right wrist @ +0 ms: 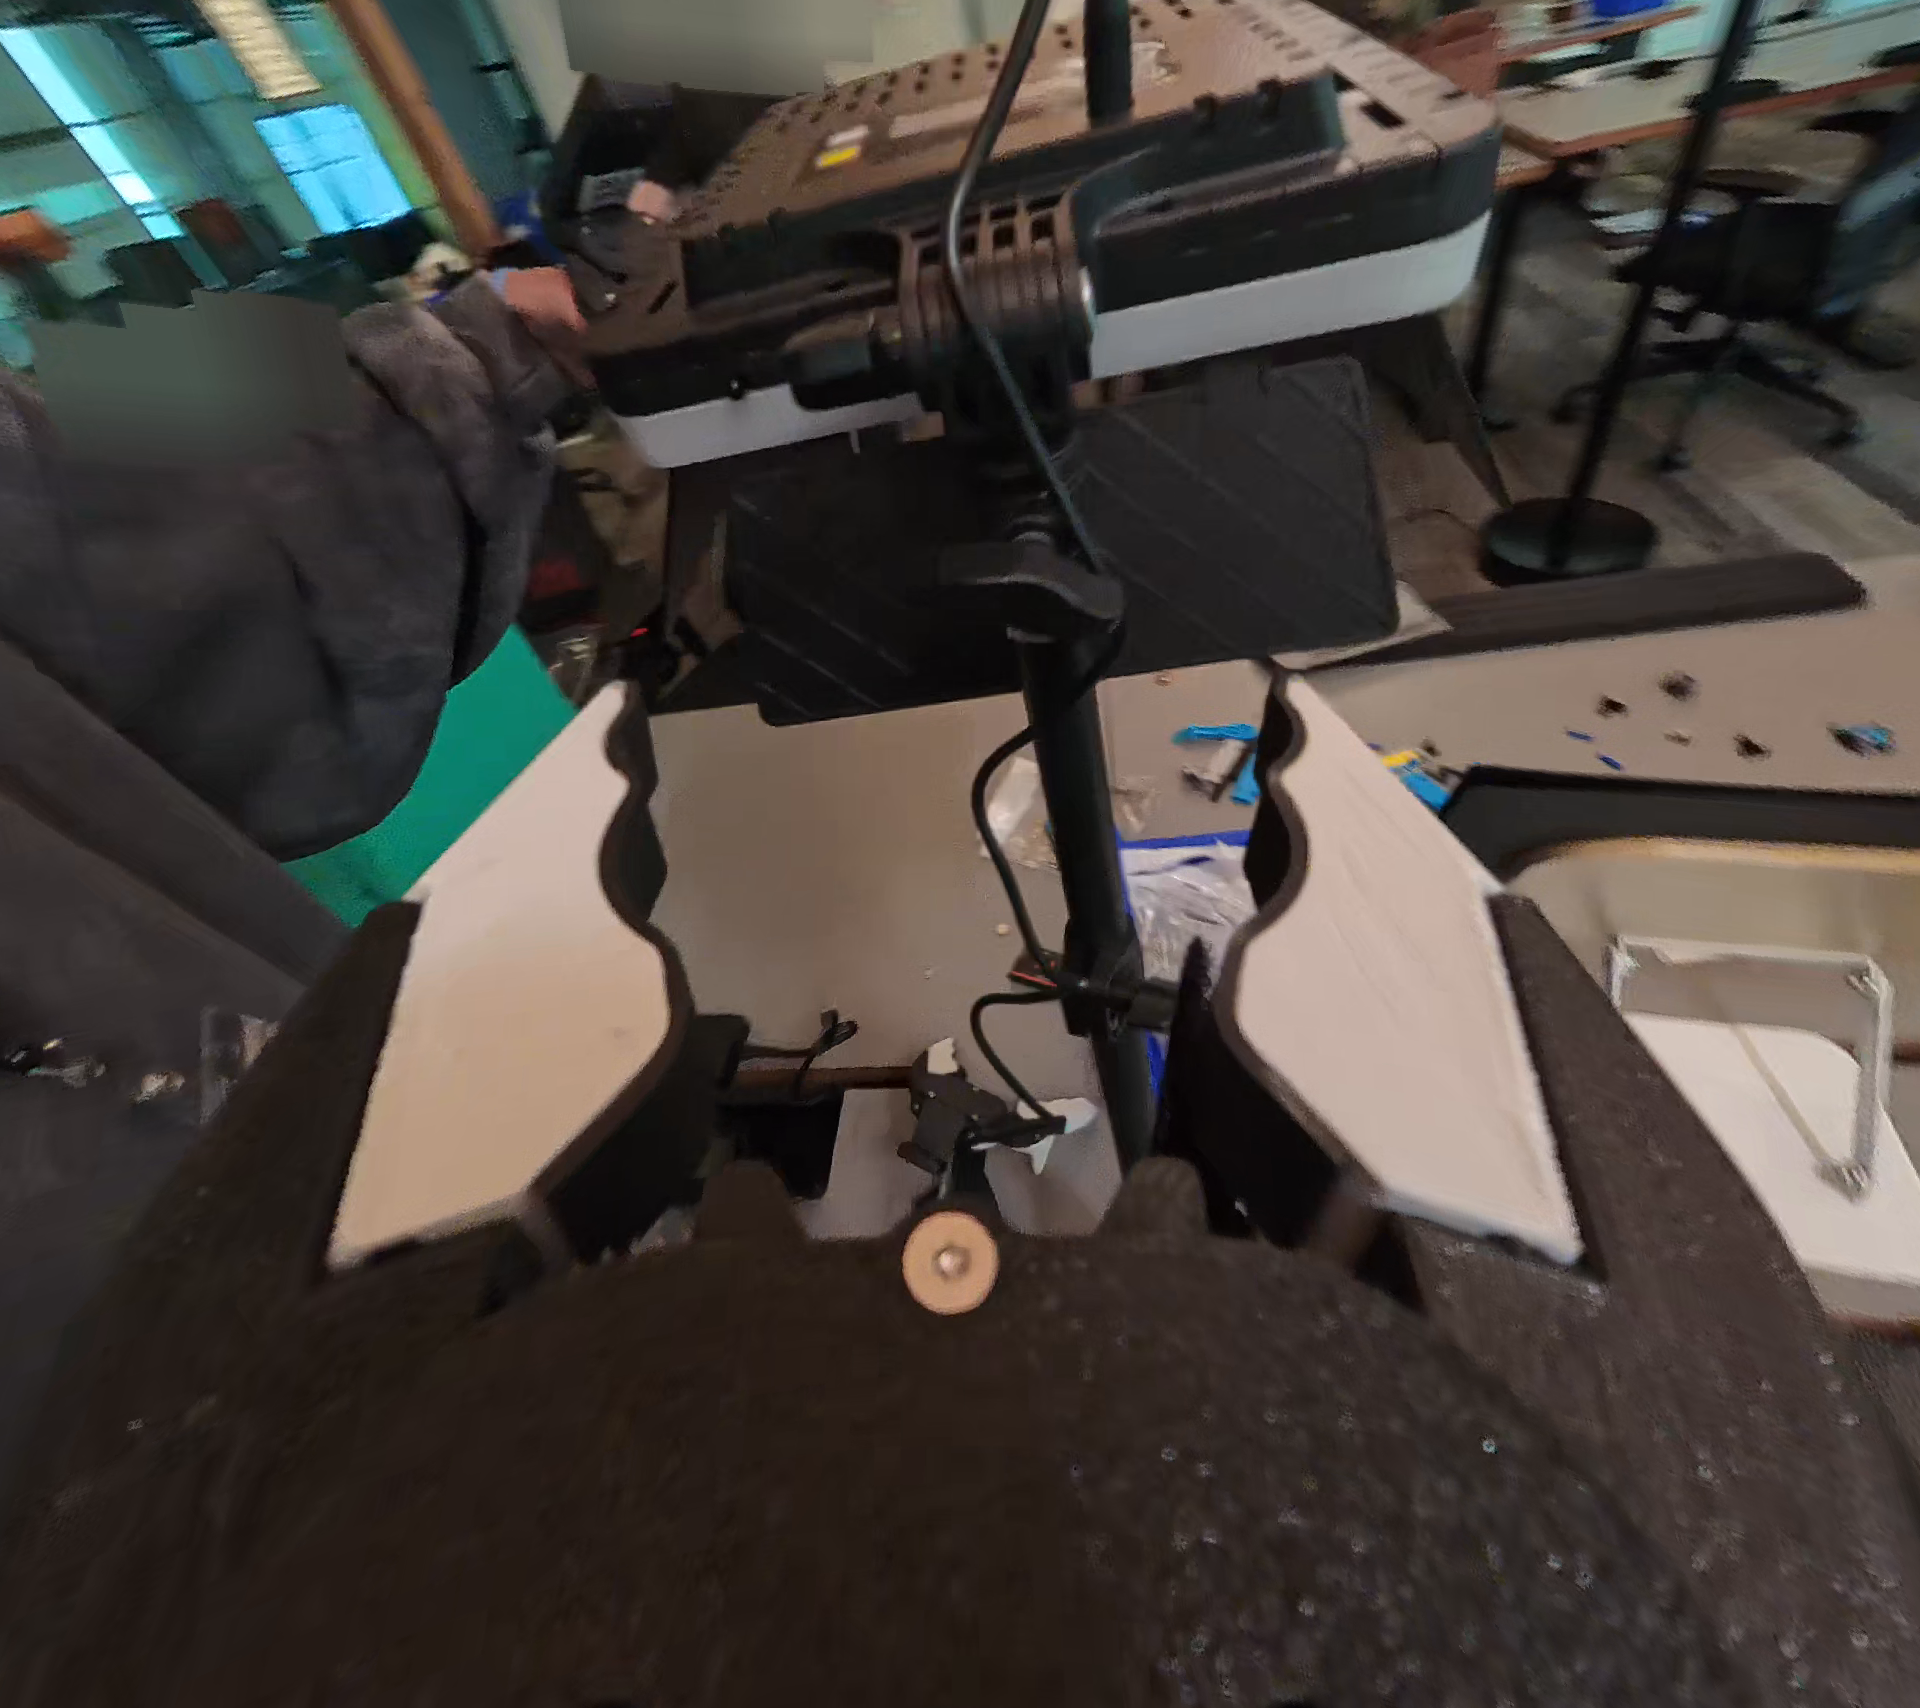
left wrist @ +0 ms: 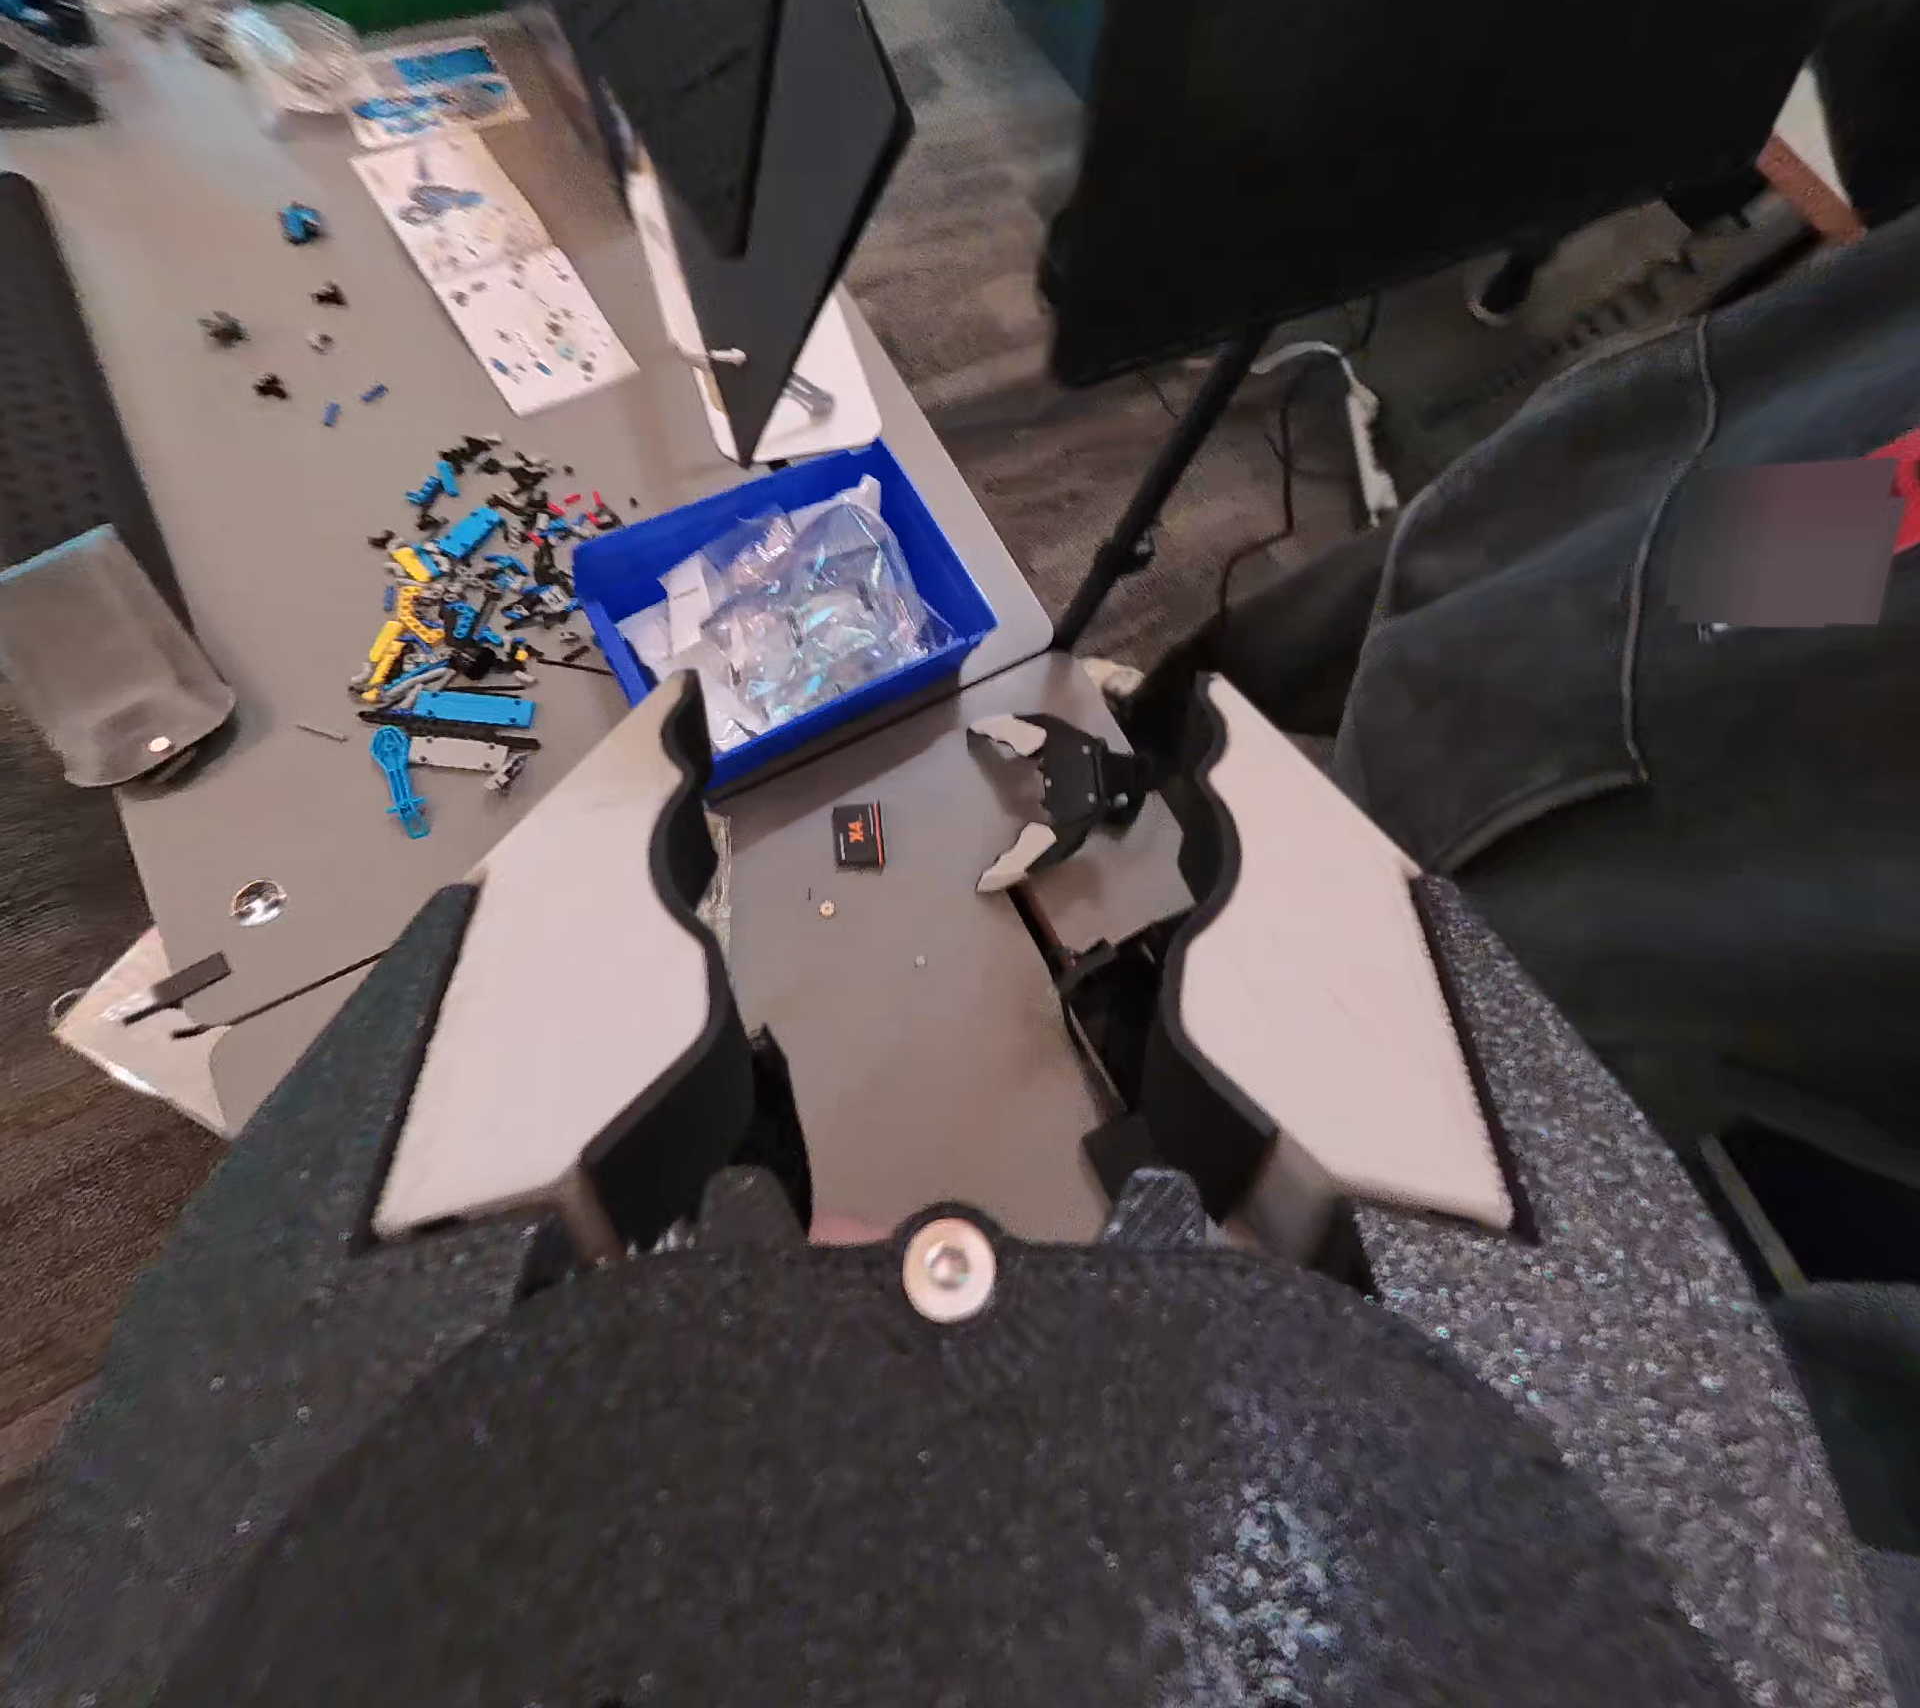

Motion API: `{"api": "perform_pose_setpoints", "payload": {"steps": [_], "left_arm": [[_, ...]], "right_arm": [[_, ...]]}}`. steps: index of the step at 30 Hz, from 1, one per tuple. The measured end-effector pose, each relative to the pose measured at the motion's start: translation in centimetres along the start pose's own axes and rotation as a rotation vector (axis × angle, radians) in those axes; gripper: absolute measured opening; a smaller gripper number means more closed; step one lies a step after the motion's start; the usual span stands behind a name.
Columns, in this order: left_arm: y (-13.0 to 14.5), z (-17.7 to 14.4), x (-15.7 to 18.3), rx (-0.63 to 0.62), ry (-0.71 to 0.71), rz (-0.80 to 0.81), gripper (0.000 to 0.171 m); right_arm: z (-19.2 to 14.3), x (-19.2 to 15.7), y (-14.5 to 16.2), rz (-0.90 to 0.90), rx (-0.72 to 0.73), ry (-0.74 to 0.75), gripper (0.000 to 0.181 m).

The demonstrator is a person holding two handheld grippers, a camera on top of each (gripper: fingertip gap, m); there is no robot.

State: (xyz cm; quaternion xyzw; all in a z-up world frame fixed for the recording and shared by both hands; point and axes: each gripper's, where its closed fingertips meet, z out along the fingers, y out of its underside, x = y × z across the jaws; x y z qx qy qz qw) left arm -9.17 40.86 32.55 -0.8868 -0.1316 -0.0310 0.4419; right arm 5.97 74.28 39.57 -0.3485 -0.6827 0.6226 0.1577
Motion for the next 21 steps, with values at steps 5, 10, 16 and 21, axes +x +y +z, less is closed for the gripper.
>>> {"api": "perform_pose_setpoints", "payload": {"steps": [5,10,16,21], "left_arm": [[-0.8,0.8,-2.8,-0.013,0.153,0.034,0.094],[-1.8,1.4,-3.4,-0.02,0.204,0.078,0.095],[-1.4,1.7,-2.1,0.038,0.16,0.103,0.093],[-1.0,3.1,-0.2,0.225,-0.001,0.114,0.094]], "right_arm": [[0.2,-1.6,1.5,0.05,0.064,0.226,0.118],[0.5,-2.9,2.4,0.086,0.076,0.265,0.117],[1.3,-3.1,1.8,0.075,0.091,0.266,0.116],[1.9,-2.8,2.4,0.056,0.093,0.257,0.115]]}}
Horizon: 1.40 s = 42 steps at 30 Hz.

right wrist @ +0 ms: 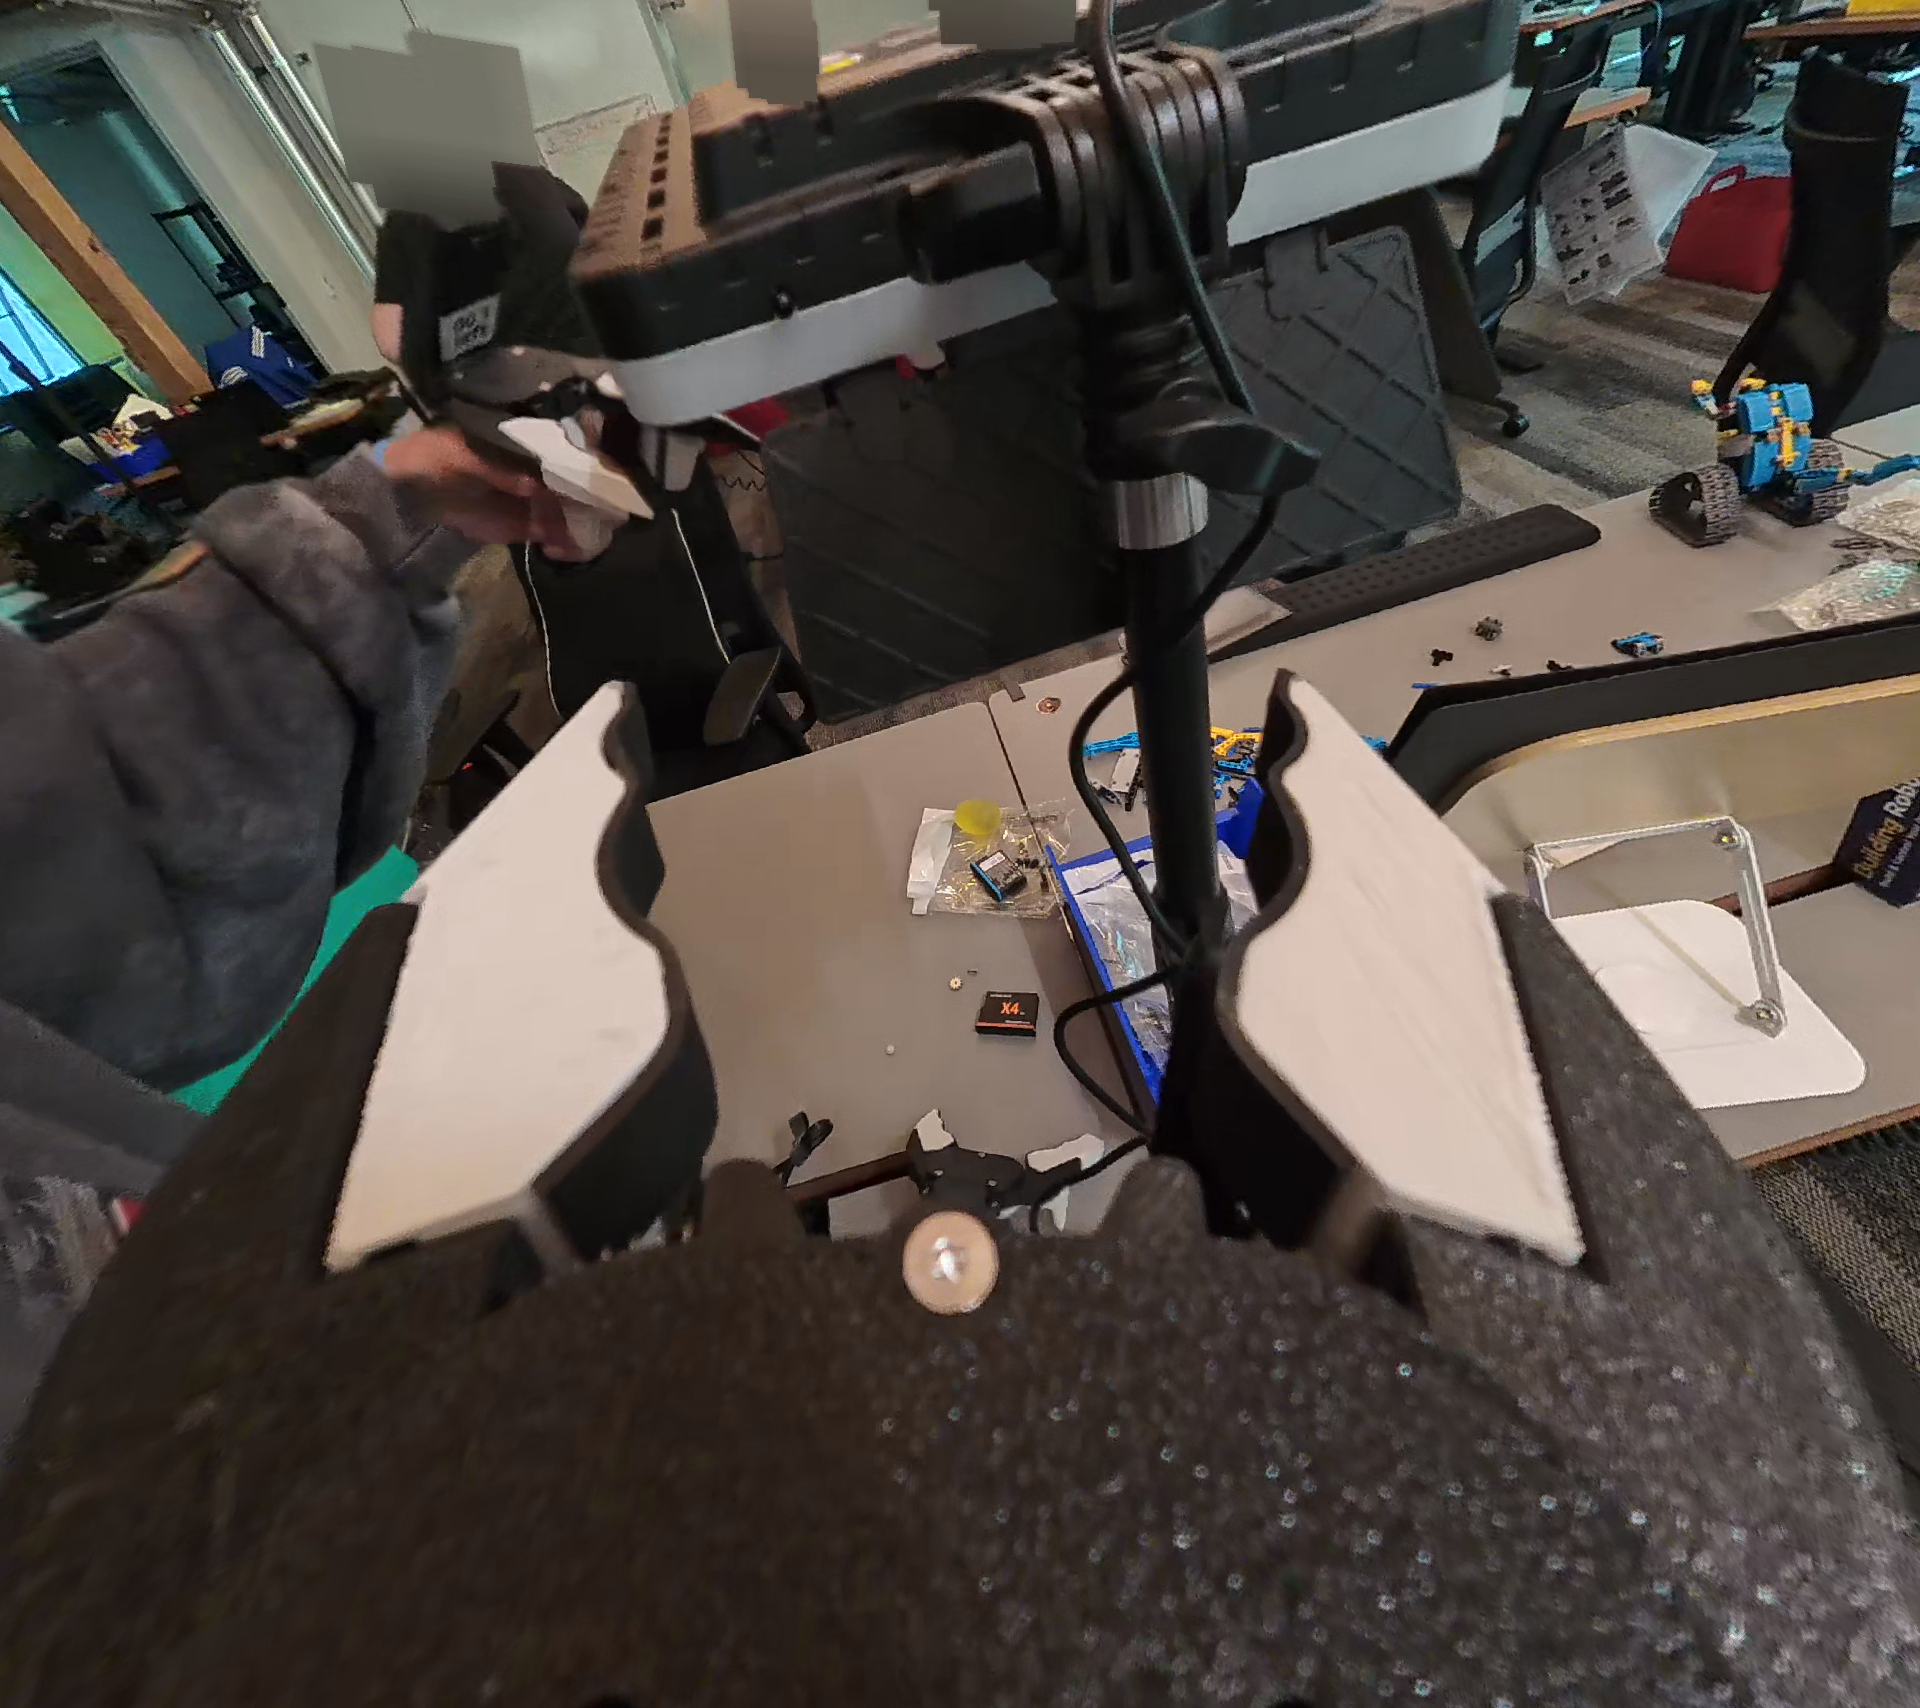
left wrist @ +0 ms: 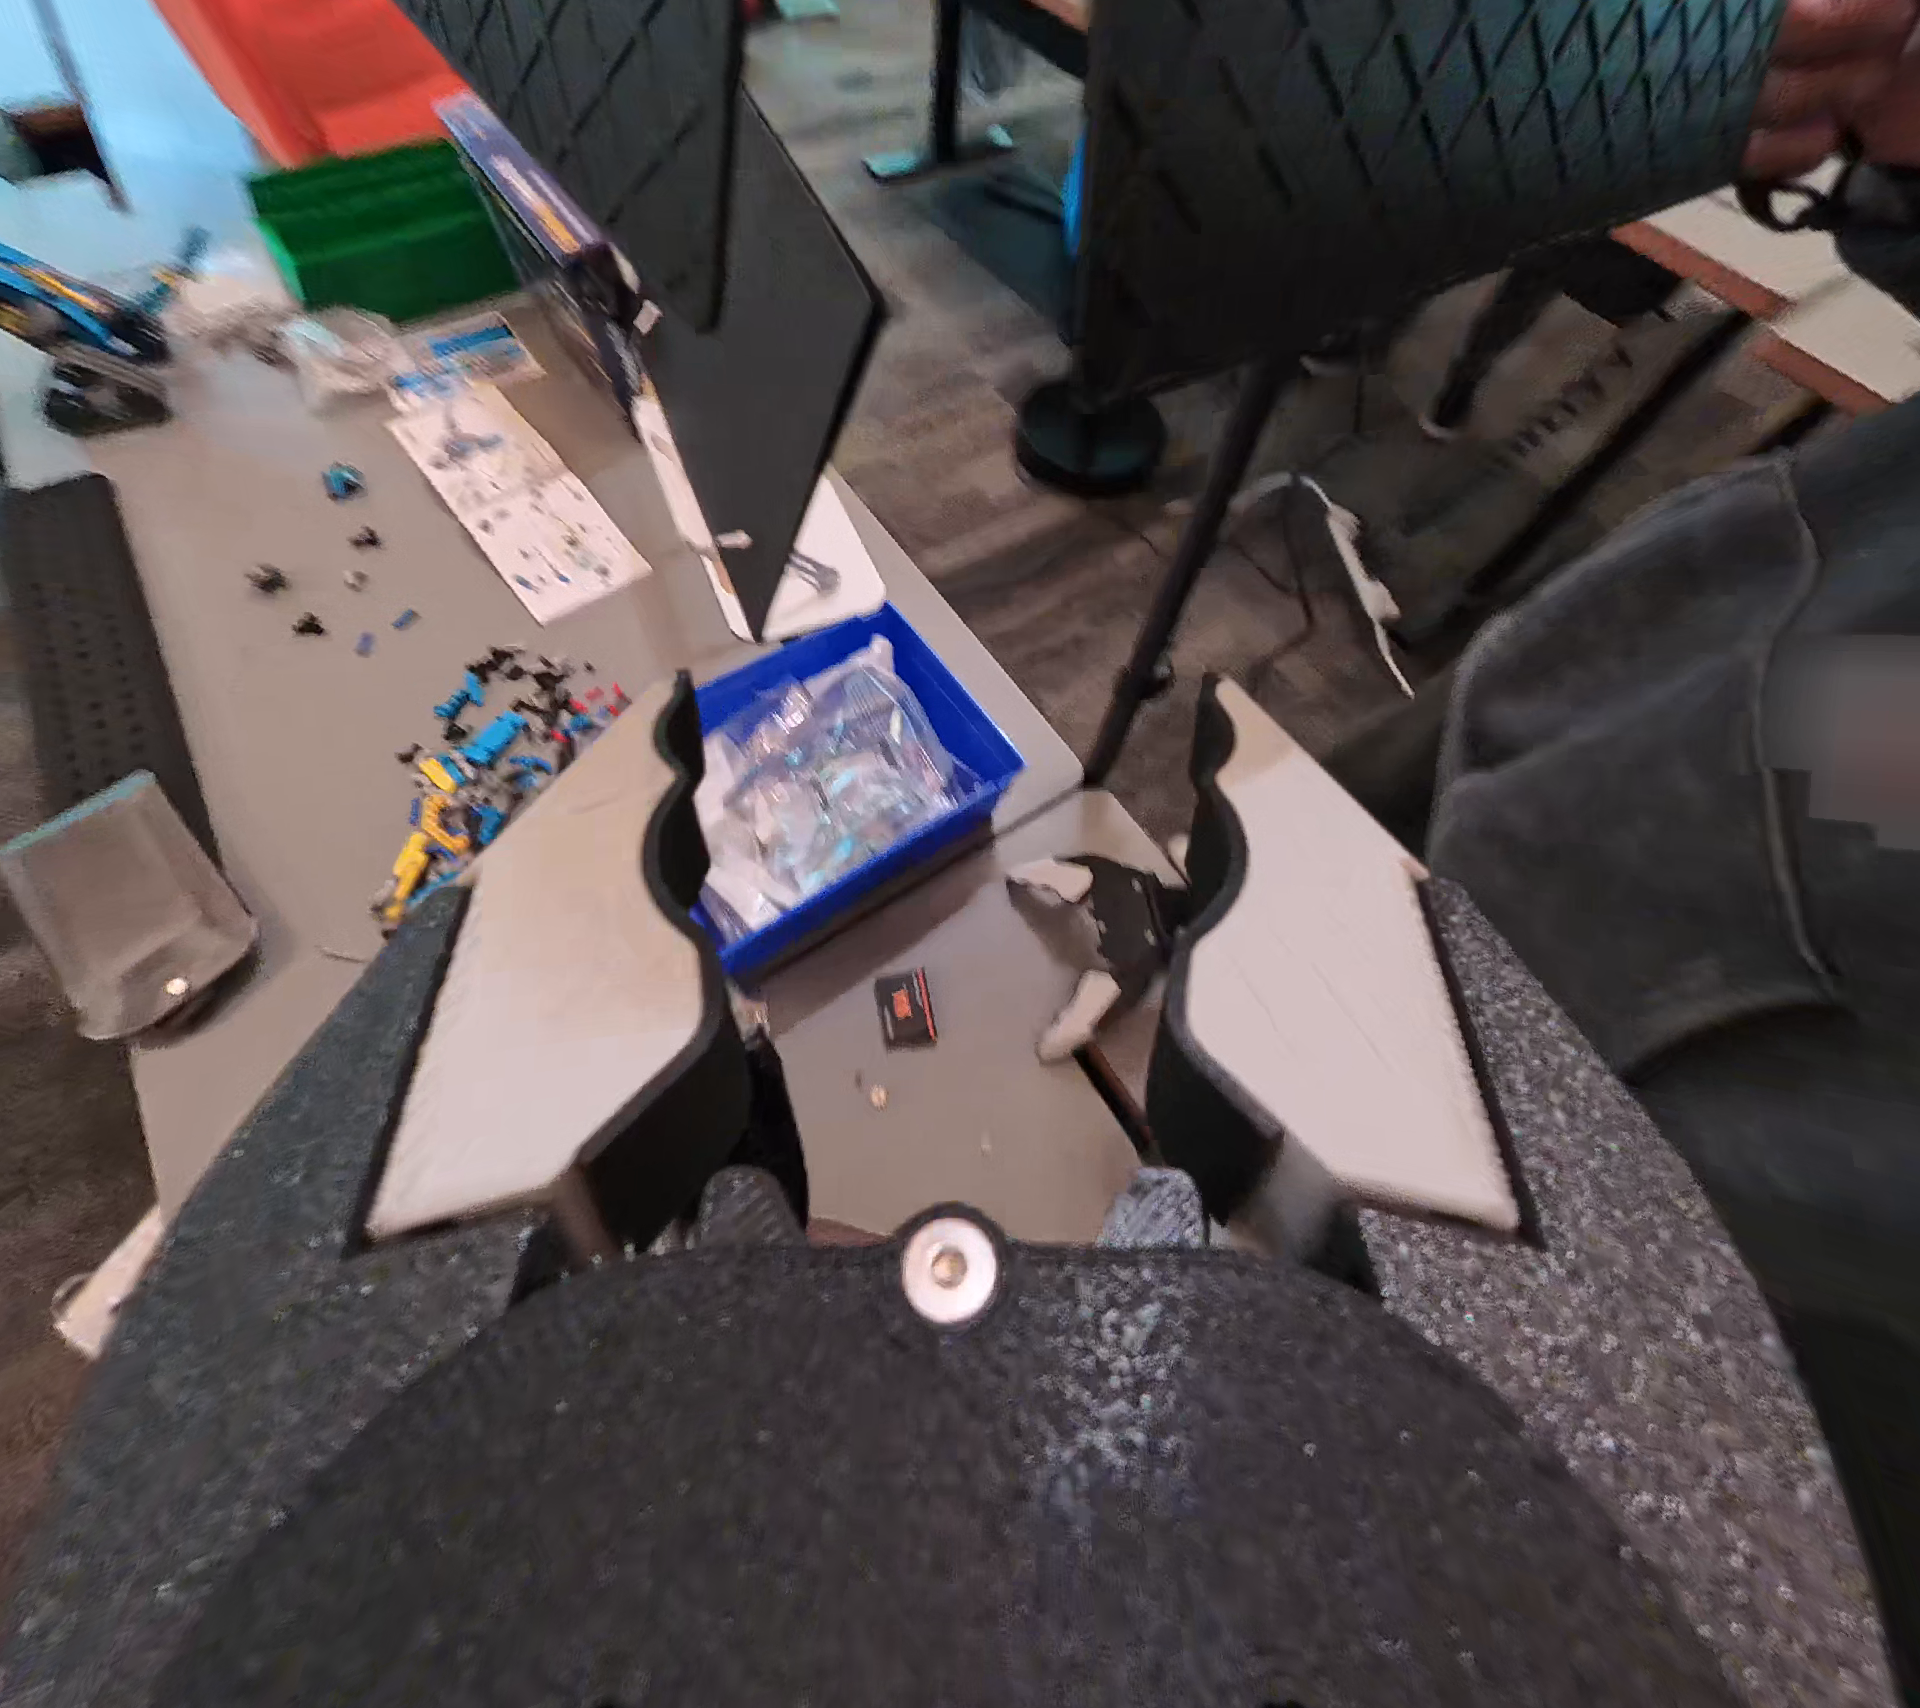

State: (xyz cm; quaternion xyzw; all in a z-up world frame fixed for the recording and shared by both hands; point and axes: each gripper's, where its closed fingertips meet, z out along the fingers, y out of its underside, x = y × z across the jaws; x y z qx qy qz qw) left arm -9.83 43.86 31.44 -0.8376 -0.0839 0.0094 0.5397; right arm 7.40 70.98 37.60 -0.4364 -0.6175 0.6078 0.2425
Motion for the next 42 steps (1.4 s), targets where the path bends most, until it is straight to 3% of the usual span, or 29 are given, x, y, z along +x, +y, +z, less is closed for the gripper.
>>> {"api": "perform_pose_setpoints", "payload": {"steps": [3,5,11,17,19,22,26,36,42], "left_arm": [[1.0,1.8,1.8,0.161,-0.092,-0.008,0.093],[1.9,3.3,3.9,0.302,-0.06,-0.093,0.09],[3.4,7.5,9.1,0.794,0.141,-0.451,0.089],[3.2,8.2,10.0,1.356,0.481,-0.765,0.079],[3.6,8.7,10.0,1.456,0.616,-0.822,0.081],[3.8,9.9,10.3,1.509,0.748,-0.861,0.093],[4.4,12.6,10.2,1.526,0.814,-0.905,0.099],[5.8,17.7,7.8,1.547,0.825,-1.059,0.101],[5.3,17.9,7.7,1.434,0.749,-1.051,0.098]], "right_arm": [[0.1,0.8,0.8,0.004,0.008,0.023,0.115],[0.1,1.4,1.4,0.021,0.021,0.031,0.115],[0.1,3.2,3.5,0.074,0.067,0.083,0.115],[0.6,2.2,7.2,0.18,-0.01,0.022,0.114],[0.5,1.8,8.1,0.199,-0.041,0.002,0.114],[0.3,1.6,9.0,0.203,-0.077,-0.006,0.114],[-0.3,2.2,9.4,0.206,-0.101,0.006,0.115],[-1.3,3.7,9.2,0.22,-0.095,0.043,0.115],[-1.3,4.5,9.5,0.218,-0.094,0.038,0.115]]}}
